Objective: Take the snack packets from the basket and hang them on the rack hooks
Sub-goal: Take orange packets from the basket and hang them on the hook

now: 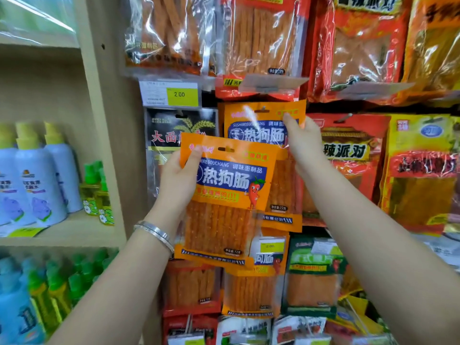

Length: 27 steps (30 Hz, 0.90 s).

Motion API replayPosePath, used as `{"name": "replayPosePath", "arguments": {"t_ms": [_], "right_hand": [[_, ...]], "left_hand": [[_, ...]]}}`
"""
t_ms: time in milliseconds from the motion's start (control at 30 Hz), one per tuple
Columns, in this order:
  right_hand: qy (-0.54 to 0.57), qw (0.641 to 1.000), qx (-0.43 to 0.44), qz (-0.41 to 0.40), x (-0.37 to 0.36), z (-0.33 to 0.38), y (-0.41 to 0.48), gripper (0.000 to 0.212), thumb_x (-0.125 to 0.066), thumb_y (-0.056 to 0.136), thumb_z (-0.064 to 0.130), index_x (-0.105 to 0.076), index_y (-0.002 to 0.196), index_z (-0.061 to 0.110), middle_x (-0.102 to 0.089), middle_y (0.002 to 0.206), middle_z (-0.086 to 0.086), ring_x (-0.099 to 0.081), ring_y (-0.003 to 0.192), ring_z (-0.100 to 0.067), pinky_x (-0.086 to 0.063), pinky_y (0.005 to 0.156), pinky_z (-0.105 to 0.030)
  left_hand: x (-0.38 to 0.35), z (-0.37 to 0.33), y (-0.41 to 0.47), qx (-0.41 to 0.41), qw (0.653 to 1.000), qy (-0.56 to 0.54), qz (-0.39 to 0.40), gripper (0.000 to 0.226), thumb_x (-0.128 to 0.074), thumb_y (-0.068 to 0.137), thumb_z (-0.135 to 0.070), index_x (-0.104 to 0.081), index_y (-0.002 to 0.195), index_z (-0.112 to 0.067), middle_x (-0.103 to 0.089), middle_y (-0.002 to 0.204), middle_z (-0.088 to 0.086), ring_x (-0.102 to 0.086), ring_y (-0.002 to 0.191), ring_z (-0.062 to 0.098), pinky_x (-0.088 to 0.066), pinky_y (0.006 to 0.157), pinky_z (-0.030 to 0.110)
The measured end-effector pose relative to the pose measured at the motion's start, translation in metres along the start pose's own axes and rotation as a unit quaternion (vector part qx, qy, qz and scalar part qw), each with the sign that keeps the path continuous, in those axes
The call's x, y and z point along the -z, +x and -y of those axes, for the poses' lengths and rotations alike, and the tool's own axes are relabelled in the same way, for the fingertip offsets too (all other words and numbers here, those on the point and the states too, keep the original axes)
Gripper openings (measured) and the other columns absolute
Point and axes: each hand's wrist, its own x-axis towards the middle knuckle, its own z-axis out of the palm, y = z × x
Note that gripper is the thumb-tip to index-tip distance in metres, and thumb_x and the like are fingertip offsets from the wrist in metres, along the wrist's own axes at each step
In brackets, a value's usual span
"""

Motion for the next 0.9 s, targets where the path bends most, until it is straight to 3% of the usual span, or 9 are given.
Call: {"name": "replayPosePath", "arguments": {"t_ms": [167,267,400,467,533,633,733,800,900], "right_hand": [[-0.108,0.993,0.035,0.013,-0.015,-0.005,0.010,0.028,-0.040,0.099,0.027,-0.058,0.105,0.007,-0.060,0.096,-0.005,-0.052,0.088,-0.019,-0.035,0.071,-0.028],[-0.156,0.985,0.023,0.071,-0.019,-0.008,0.014,0.025,-0.036,0.096,0.021,-0.053,0.109,0.008,-0.056,0.098,-0.006,-0.051,0.088,-0.023,-0.035,0.073,-0.031],[-0.182,0.977,0.057,0.092,-0.011,-0.015,0.009,0.018,-0.044,0.092,0.015,-0.052,0.107,0.009,-0.057,0.097,-0.004,-0.052,0.094,-0.024,-0.037,0.070,-0.028],[-0.195,0.972,0.098,0.089,-0.005,-0.020,0.001,0.030,-0.049,0.091,0.016,-0.051,0.120,0.009,-0.053,0.120,-0.010,-0.043,0.118,-0.025,-0.036,0.089,-0.028],[-0.161,0.978,0.112,0.066,0.001,-0.022,-0.012,0.043,-0.050,0.093,0.022,-0.043,0.134,0.011,-0.042,0.132,-0.008,-0.037,0.126,-0.022,-0.031,0.103,-0.028],[-0.085,0.987,0.133,0.014,0.004,-0.020,-0.035,0.033,-0.050,0.093,0.034,-0.050,0.121,0.017,-0.041,0.113,0.010,-0.047,0.110,-0.014,-0.034,0.086,-0.013],[-0.043,0.989,0.130,0.054,0.005,-0.019,-0.050,0.016,-0.052,0.088,0.046,-0.056,0.093,0.032,-0.054,0.095,0.017,-0.054,0.095,-0.005,-0.039,0.082,-0.017],[0.021,0.987,0.091,0.132,0.006,-0.016,-0.052,0.012,-0.059,0.087,0.045,-0.060,0.077,0.038,-0.065,0.080,0.018,-0.060,0.079,0.002,-0.044,0.071,-0.013],[0.032,0.988,0.077,0.128,0.009,-0.015,-0.042,0.009,-0.066,0.085,0.039,-0.063,0.087,0.031,-0.071,0.092,0.008,-0.067,0.089,-0.008,-0.052,0.076,-0.025]], "left_hand": [[-0.003,0.003,0.006,0.015,1.000,-0.009,-0.010,0.024,-0.052,0.092,-0.048,-0.062,0.090,-0.026,-0.073,0.095,0.003,-0.070,0.089,0.022,-0.053,0.086,0.053],[-0.004,0.002,0.009,0.019,1.000,-0.006,-0.016,0.029,-0.051,0.093,-0.048,-0.061,0.096,-0.022,-0.073,0.096,0.003,-0.070,0.088,0.021,-0.053,0.086,0.053],[-0.004,0.002,0.011,0.020,1.000,-0.013,-0.012,0.027,-0.051,0.093,-0.048,-0.060,0.095,-0.023,-0.074,0.093,0.001,-0.071,0.085,0.017,-0.055,0.085,0.051],[-0.005,0.002,0.012,0.012,1.000,-0.017,-0.012,0.023,-0.051,0.093,-0.047,-0.061,0.091,-0.026,-0.074,0.092,0.000,-0.071,0.084,0.016,-0.056,0.084,0.049],[-0.007,0.003,0.012,0.005,1.000,-0.019,-0.011,0.022,-0.051,0.093,-0.047,-0.061,0.090,-0.027,-0.074,0.091,-0.002,-0.071,0.084,0.015,-0.057,0.082,0.047],[-0.013,0.003,0.011,-0.011,0.999,-0.033,-0.002,0.024,-0.050,0.093,-0.047,-0.062,0.093,-0.026,-0.074,0.092,-0.001,-0.071,0.085,0.017,-0.057,0.077,0.042],[-0.023,0.000,0.010,-0.029,0.999,-0.040,-0.009,0.023,-0.049,0.094,-0.047,-0.062,0.093,-0.028,-0.073,0.092,-0.003,-0.071,0.086,0.016,-0.056,0.067,0.033],[-0.030,-0.003,0.010,-0.040,0.999,-0.031,-0.008,0.020,-0.049,0.093,-0.048,-0.064,0.086,-0.036,-0.073,0.091,-0.006,-0.070,0.088,0.015,-0.056,0.073,0.036],[-0.040,-0.008,0.012,-0.072,0.997,-0.018,0.008,0.009,-0.053,0.093,-0.039,-0.061,0.090,-0.042,-0.069,0.102,-0.005,-0.066,0.097,0.013,-0.052,0.090,0.043]]}}
